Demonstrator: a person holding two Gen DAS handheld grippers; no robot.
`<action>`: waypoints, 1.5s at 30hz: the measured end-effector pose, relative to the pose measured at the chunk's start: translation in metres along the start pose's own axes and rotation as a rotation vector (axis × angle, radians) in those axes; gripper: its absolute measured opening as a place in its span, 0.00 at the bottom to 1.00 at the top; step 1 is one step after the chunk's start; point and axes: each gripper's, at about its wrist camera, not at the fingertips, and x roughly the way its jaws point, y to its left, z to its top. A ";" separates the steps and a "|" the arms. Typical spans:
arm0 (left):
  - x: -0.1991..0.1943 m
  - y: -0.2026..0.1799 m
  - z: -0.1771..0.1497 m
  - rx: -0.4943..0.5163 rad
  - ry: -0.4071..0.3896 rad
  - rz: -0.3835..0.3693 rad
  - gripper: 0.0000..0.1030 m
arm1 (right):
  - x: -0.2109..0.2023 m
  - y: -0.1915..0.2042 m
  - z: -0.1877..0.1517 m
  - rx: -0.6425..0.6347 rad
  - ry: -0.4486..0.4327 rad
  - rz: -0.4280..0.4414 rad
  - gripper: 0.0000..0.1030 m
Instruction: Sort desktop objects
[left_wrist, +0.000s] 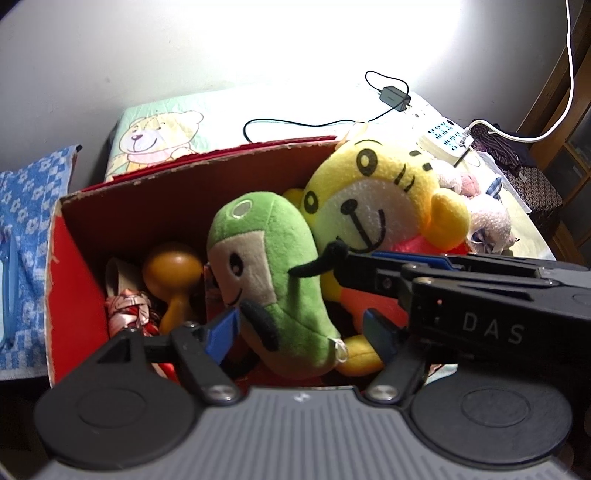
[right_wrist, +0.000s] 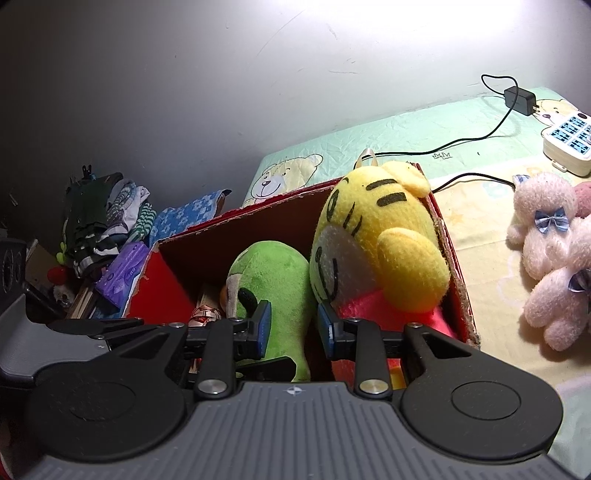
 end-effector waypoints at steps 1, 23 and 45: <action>-0.001 -0.001 0.000 0.001 -0.001 0.001 0.74 | -0.001 0.000 0.000 0.000 -0.002 0.000 0.30; -0.021 -0.012 -0.010 0.001 -0.036 0.086 0.81 | -0.022 0.001 -0.008 -0.010 -0.047 0.005 0.35; -0.047 -0.041 -0.022 -0.032 -0.080 0.266 0.94 | -0.056 -0.018 -0.017 -0.017 -0.076 0.063 0.36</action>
